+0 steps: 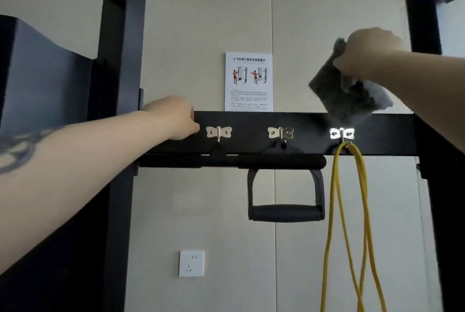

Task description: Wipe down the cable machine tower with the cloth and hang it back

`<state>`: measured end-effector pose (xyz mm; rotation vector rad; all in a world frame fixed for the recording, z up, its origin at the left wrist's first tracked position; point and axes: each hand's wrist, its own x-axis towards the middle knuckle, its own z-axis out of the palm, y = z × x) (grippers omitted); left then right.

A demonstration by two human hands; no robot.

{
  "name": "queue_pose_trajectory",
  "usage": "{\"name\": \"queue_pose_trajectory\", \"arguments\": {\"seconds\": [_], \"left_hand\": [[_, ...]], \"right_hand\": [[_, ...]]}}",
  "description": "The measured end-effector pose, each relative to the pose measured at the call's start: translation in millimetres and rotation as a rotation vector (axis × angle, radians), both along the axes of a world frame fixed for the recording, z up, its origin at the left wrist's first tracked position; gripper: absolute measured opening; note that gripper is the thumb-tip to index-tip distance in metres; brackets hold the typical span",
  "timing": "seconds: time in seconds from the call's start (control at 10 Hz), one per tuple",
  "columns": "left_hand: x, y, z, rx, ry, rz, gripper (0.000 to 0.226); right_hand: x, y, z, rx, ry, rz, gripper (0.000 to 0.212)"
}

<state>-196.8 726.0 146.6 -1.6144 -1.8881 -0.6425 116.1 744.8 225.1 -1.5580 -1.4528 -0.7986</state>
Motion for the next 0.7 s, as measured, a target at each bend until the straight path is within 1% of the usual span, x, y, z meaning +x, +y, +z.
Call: {"name": "queue_pose_trajectory", "arguments": {"seconds": [0.1, 0.2, 0.3, 0.4, 0.5, 0.6, 0.7], "left_hand": [[-3, 18, 31, 0.136, 0.026, 0.007, 0.022], [5, 33, 43, 0.212, 0.071, -0.006, 0.023], [17, 46, 38, 0.201, 0.079, -0.043, 0.023], [22, 57, 31, 0.196, 0.085, -0.042, 0.023], [27, 58, 29, 0.198, 0.077, -0.055, 0.025], [34, 49, 23, 0.196, 0.087, -0.059, 0.025], [43, 34, 21, 0.199, 0.050, -0.064, 0.025]], "right_hand": [[-29, 26, 4, 0.319, -0.073, -0.012, 0.031], [-59, 65, -30, 0.124, -0.223, 0.070, 0.030], [-69, 86, -63, -0.162, -0.284, 0.192, 0.025], [-59, 87, -70, -0.196, -0.255, 0.330, 0.026], [-47, 79, -64, -0.198, -0.210, 0.370, 0.032], [-42, 68, -65, -0.287, -0.300, 0.342, 0.062], [-36, 53, -61, -0.193, -0.262, 0.390, 0.082]]}}
